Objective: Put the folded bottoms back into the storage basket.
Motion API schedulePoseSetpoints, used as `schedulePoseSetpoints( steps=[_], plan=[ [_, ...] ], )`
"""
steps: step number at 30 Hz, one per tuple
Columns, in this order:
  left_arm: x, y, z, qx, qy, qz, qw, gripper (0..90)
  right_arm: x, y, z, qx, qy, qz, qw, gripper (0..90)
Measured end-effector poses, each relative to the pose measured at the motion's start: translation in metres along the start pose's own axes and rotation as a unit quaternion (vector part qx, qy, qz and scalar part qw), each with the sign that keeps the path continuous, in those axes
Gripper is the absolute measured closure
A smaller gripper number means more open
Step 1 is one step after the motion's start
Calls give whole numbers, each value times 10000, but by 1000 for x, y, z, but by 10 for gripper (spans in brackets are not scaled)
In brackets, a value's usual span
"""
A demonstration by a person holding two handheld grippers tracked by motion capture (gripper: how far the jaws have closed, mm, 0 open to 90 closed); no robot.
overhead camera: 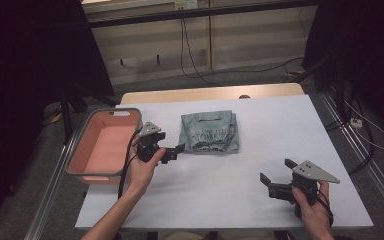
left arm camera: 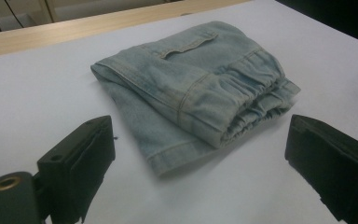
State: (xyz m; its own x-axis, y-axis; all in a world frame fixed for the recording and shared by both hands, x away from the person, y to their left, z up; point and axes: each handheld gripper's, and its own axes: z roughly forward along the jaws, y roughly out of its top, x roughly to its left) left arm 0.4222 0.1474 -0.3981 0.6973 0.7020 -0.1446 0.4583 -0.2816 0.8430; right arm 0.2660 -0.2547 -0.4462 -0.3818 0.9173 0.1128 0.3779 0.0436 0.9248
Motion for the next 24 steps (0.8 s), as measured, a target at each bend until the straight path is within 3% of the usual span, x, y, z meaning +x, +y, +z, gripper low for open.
schedulePoseSetpoints(
  steps=[4, 6, 10, 16, 24],
  plan=[
    [4, 5, 7, 114, -96, -22, 9999, 86, -1, 0, 0, -6, 2, 33, 10000, 14],
    [5, 5, 9, 112, 16, -32, 9999, 82, -1, 0, 0, -6, 0, 54, 10000, 14],
    [10, 8, 13, 141, 4, -103, 9998, 82, -2, 0, 1, -15, -16, 50, 10000, 14],
    [14, 14, 15, 135, -81, -138, 9998, 82, 0, 1, 2, -3, -36, -1, 10000, 15],
    [19, 26, 24, 38, 18, -170, 9998, 85, 2, 1, 2, 5, -16, -65, 10000, 15]
  ],
)
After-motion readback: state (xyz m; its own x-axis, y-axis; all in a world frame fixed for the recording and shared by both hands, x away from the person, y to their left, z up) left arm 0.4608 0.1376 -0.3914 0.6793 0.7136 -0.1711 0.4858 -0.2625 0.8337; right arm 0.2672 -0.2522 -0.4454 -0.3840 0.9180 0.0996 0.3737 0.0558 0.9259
